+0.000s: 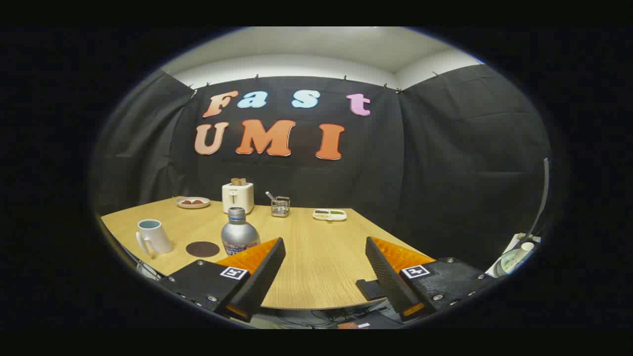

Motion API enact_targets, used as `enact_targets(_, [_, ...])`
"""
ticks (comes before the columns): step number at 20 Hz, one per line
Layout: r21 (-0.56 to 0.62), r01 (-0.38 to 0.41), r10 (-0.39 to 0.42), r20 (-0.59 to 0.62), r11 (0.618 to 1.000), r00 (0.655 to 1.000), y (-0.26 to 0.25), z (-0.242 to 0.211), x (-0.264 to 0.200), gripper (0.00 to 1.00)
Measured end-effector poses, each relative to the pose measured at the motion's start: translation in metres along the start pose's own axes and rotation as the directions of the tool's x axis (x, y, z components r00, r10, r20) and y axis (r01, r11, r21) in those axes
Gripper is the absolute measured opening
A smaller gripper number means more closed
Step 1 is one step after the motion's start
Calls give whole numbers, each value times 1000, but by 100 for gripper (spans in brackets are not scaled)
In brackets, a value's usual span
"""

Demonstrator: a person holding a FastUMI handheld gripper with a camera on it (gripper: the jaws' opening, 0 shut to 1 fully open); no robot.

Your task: Take the bottle from table, then pour the juice into the cup, finally place the bottle on the coaster

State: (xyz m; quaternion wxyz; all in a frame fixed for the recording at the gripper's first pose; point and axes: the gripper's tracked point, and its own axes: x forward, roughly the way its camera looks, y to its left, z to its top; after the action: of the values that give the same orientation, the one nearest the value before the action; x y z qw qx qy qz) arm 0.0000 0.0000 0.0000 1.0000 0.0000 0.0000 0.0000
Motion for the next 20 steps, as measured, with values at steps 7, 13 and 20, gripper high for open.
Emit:
enact_targets(7, [55, 37, -37, -12, 998, 999, -12, -6, -7, 97])
enact_targets(13, [28, 19, -19, -11, 999, 1000, -2, -3, -2, 97])
enact_targets(20, [-1, -6, 6, 2, 1000, 1000, 10, 2, 2, 97])
